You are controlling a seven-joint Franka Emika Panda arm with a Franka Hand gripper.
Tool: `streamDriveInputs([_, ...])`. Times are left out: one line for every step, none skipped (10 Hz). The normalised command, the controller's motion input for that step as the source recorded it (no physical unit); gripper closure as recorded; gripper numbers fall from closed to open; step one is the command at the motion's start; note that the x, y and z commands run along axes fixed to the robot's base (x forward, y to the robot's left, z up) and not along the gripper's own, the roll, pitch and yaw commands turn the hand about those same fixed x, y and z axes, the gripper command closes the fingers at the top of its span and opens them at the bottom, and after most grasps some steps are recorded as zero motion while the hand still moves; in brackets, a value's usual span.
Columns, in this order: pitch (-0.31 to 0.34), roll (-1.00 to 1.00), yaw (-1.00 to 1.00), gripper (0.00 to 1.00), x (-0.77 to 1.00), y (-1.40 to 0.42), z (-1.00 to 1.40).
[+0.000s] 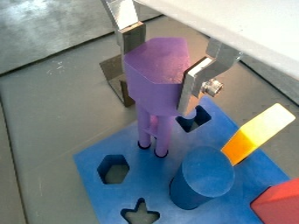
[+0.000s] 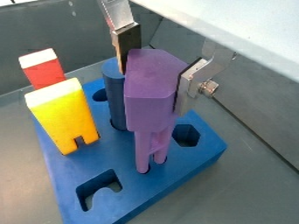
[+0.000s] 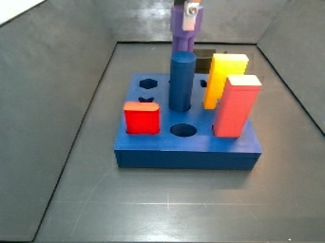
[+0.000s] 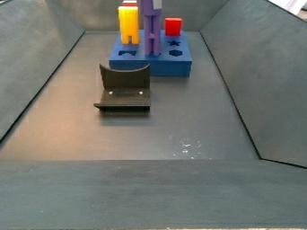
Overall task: Pick up the 3 prong object. Move up. Move to above the board. Insert the 3 prong object.
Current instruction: Insert the 3 prong object.
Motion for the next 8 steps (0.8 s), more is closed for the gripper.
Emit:
streamDriveInputs([-0.084, 0.10, 0.26, 1.00, 0.02, -0.02, -0.99])
streamDriveInputs([-0.089, 0.11, 0.27, 1.00, 0.00, -0.10, -0.98])
streamDriveInputs([-0.094, 0.05, 0.33, 1.00, 0.03, -0.12, -1.00])
streamDriveInputs([-0.047, 0.04, 0.27, 1.00, 0.00, -0.23, -1.00])
streamDriveInputs([-0.044, 0.02, 0.27, 1.00, 0.00, -0.26, -1.00])
streamDriveInputs([-0.199, -0.02, 0.00, 1.00, 0.20, -0.15, -0.87])
streamDriveInputs([0.027, 0.00, 0.00, 1.00, 0.05, 0.00, 0.00])
streamDriveInputs([-0.024, 0.00, 0.00, 1.00, 0.00, 0.00, 0.00])
